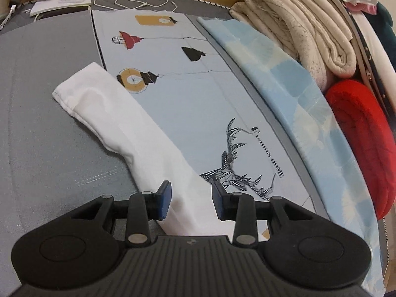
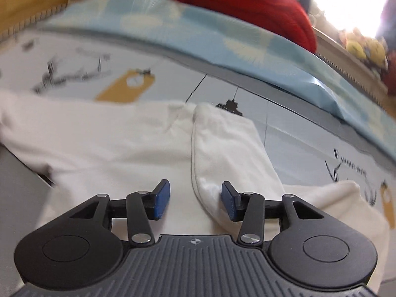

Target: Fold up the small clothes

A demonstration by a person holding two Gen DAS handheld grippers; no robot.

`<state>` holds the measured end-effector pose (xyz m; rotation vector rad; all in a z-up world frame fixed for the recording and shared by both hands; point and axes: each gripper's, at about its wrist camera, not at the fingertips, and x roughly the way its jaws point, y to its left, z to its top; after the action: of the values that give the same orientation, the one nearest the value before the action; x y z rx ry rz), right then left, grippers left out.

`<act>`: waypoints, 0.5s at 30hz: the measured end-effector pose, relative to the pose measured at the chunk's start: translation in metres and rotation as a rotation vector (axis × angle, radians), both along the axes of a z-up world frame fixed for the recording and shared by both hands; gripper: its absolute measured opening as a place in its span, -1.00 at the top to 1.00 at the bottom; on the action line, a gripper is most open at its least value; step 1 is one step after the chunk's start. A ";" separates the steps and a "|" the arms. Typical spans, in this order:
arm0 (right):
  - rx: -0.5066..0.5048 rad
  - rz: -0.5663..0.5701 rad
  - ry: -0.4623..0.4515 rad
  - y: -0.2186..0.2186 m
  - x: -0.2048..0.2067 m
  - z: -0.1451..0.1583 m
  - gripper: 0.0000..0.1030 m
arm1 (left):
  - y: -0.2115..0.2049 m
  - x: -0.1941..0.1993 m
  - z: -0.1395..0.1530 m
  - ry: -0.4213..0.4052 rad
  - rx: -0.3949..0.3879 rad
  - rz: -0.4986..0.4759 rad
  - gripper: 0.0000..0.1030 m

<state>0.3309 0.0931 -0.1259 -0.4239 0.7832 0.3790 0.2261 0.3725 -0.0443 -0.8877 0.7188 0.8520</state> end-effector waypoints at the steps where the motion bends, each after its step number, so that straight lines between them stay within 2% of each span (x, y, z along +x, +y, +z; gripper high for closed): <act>1: -0.026 0.005 -0.005 0.001 0.003 -0.004 0.45 | 0.000 0.001 0.001 -0.004 -0.001 -0.003 0.23; 2: -0.056 -0.012 -0.017 -0.001 0.005 -0.004 0.88 | -0.001 0.002 0.002 -0.009 -0.002 -0.007 0.23; 3: -0.059 -0.033 -0.021 -0.006 0.007 0.000 0.90 | -0.002 0.003 0.003 -0.016 -0.003 -0.011 0.23; 7: 0.116 -0.143 -0.084 -0.071 0.005 0.057 0.91 | -0.006 0.005 0.003 -0.028 -0.016 -0.028 0.23; 11: 0.423 -0.359 -0.158 -0.206 -0.001 0.120 0.91 | -0.011 0.006 0.001 -0.029 -0.028 -0.043 0.23; 15: 0.560 -0.645 -0.226 -0.361 -0.009 0.134 0.91 | -0.018 0.009 0.002 -0.028 -0.016 -0.070 0.23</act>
<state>0.3220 -0.2684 0.0078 0.3118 0.5239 -0.0645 0.2349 0.3549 -0.0423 -0.8826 0.7287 0.7712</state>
